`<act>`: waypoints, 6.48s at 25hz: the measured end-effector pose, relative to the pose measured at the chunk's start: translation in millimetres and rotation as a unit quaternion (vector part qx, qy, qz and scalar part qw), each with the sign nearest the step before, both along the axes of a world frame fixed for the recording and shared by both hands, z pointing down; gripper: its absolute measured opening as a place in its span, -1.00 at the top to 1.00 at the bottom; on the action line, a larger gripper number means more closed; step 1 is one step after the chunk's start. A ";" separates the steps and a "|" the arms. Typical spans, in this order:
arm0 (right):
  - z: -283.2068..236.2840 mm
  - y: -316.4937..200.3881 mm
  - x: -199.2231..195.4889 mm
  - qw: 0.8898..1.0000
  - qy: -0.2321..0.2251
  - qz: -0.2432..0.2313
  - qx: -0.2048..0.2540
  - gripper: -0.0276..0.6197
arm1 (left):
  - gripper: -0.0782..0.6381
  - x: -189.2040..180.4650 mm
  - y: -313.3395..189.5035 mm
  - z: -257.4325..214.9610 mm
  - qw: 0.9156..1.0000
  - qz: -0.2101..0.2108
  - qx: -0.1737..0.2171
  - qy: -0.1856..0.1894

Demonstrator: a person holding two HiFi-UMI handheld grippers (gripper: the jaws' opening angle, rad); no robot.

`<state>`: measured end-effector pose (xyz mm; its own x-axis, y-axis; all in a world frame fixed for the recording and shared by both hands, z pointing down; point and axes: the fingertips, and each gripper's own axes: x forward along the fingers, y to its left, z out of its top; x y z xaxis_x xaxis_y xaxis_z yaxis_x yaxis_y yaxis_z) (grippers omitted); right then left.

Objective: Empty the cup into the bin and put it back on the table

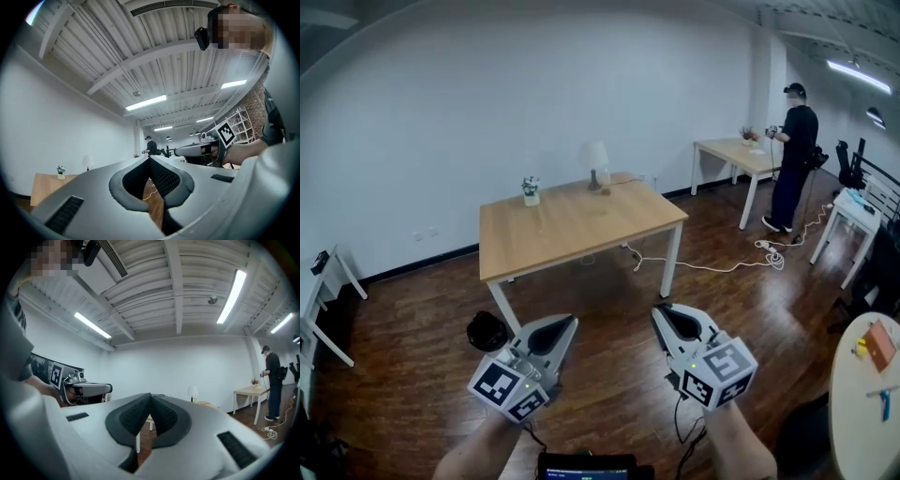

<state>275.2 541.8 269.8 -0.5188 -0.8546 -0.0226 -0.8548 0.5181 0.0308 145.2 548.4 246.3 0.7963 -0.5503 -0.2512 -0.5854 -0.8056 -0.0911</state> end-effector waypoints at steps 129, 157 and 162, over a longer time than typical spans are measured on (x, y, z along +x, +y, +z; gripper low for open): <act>119.1 -948.8 83.4 0.979 0.004 -0.150 -0.138 0.91 | 0.78 81.5 -919.5 82.9 0.982 -0.155 -0.107 0.026; 213.4 -1006.2 61.7 0.945 0.031 -0.225 -0.234 0.38 | 0.78 67.8 -976.9 169.5 0.950 -0.240 -0.197 0.023; 234.8 -1002.3 53.3 0.939 0.045 -0.243 -0.241 0.10 | 0.78 65.4 -981.9 189.9 0.946 -0.239 -0.217 0.026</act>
